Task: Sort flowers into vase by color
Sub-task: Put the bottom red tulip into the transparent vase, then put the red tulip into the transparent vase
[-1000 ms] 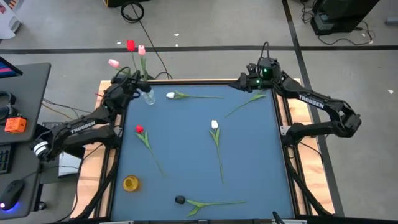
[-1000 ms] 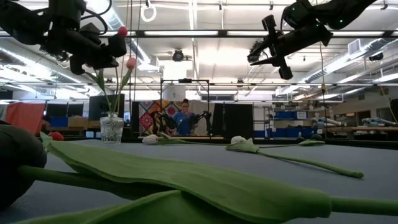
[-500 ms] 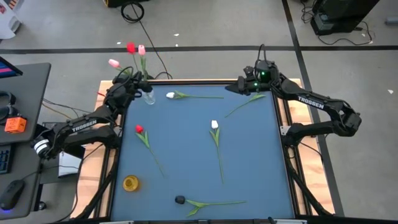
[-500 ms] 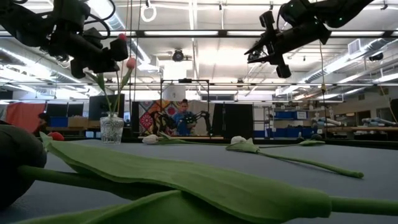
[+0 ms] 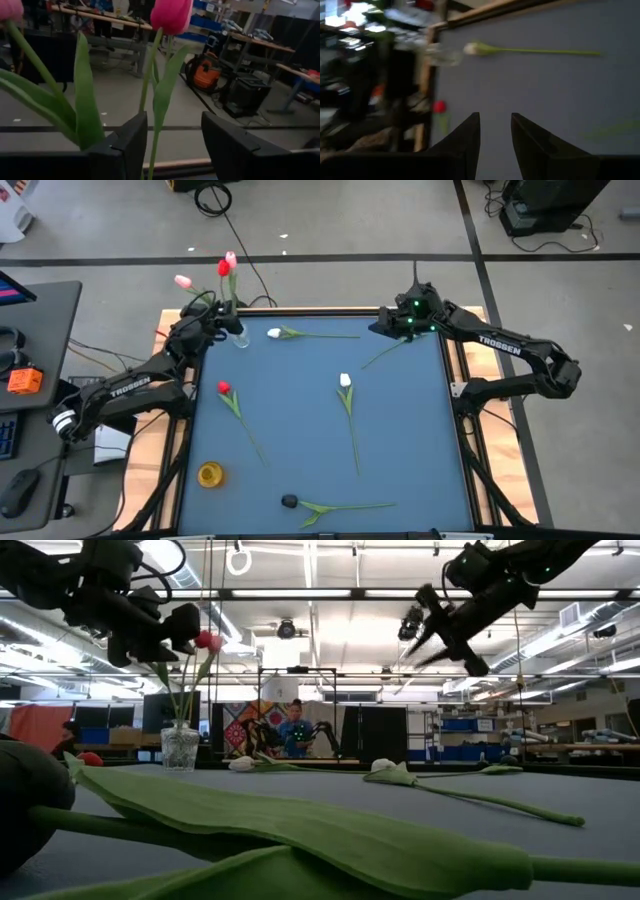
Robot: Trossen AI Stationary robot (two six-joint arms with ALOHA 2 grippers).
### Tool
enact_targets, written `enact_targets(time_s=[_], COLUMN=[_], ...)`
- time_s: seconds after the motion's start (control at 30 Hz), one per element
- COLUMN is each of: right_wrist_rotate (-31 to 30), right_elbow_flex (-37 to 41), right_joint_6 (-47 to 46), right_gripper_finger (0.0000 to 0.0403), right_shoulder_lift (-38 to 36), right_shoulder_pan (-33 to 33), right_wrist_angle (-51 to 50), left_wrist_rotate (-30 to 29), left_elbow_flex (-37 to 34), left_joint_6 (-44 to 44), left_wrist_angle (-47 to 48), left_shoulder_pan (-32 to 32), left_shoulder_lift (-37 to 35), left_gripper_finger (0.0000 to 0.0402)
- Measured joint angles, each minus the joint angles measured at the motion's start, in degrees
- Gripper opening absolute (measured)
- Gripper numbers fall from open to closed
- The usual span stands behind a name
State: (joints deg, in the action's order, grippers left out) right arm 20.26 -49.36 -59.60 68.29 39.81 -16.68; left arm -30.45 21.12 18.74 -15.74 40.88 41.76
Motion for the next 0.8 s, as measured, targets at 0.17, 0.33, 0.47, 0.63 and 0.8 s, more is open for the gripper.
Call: enact_targets(time_s=[0.17,0.33,0.47,0.63,0.8], right_wrist_rotate=[-0.7,-0.5,1.5,1.7,0.1], right_elbow_flex=[0.0,0.0,0.0,-1.1,-1.3], right_joint_6=[4.2,7.1,5.7,5.1,0.9], right_gripper_finger=[0.0119,0.0119,0.0119,0.0119,0.0119], right_shoulder_lift=[1.2,5.9,10.4,15.6,18.0], right_shoulder_pan=[-1.7,-4.5,-7.0,-10.4,-12.5], right_wrist_angle=[-0.9,0.9,5.8,6.6,7.1], left_wrist_rotate=[2.5,4.2,8.0,17.7,26.1], left_elbow_flex=[0.0,0.9,7.2,16.4,24.8], left_joint_6=[-0.2,-1.8,-1.3,3.3,15.7], left_wrist_angle=[1.2,5.1,18.4,38.1,58.3], left_shoulder_pan=[0.0,0.0,0.0,-1.4,-7.2], left_shoulder_lift=[-3.0,-5.5,-6.2,-3.8,1.0], left_gripper_finger=[0.0203,0.0204,0.0204,0.0204,0.02])
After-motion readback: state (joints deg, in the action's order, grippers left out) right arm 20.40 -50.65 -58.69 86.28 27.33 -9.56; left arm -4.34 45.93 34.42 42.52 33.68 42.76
